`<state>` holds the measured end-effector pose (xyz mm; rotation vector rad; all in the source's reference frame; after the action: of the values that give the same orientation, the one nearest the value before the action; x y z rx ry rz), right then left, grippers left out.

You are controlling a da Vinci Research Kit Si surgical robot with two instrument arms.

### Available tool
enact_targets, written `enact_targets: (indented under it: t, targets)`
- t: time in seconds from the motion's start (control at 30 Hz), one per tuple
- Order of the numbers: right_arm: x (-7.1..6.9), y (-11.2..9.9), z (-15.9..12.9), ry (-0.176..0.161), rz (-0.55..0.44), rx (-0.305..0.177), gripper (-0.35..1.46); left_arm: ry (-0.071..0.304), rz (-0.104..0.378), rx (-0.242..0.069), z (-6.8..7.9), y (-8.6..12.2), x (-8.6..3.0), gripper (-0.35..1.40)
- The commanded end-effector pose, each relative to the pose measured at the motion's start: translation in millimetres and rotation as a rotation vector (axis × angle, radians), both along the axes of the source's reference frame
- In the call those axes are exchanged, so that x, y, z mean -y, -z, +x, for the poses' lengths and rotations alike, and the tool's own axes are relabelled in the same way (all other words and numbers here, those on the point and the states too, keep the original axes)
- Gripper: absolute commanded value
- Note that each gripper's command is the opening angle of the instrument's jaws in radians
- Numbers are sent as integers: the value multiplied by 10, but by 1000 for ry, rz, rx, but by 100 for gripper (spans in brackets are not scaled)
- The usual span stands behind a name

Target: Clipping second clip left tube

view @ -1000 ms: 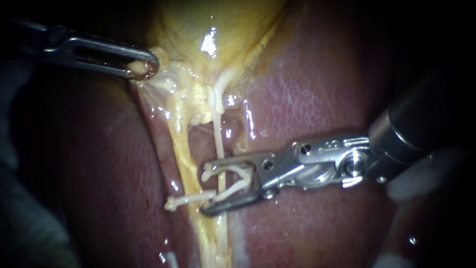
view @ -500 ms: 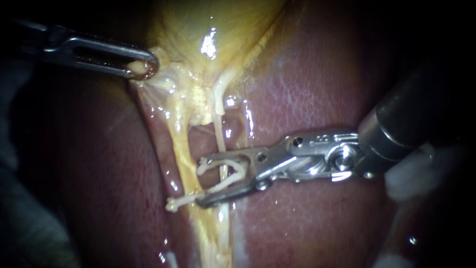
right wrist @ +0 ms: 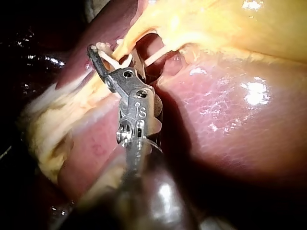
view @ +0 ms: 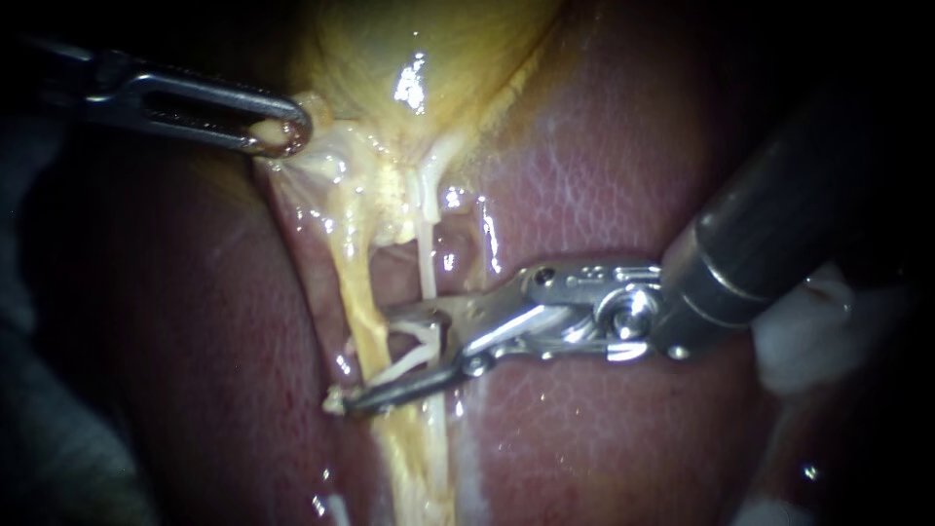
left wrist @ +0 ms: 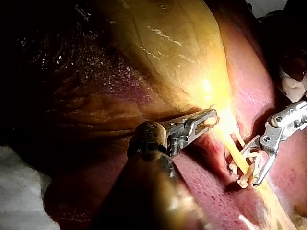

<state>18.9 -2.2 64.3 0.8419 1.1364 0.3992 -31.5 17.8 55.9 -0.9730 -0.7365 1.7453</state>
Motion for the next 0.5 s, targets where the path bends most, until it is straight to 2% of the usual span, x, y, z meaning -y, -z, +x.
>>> enact_targets:
  t: [0.03, 0.5]
  targets:
    - [1, 1, 2, -1, 3, -4, 47, 0, 0, 0, 0, 0, 0, -35]
    - [2, 4, 18, -34, 55, -50, 47, 0, 0, 0, 0, 0, 0, -35]
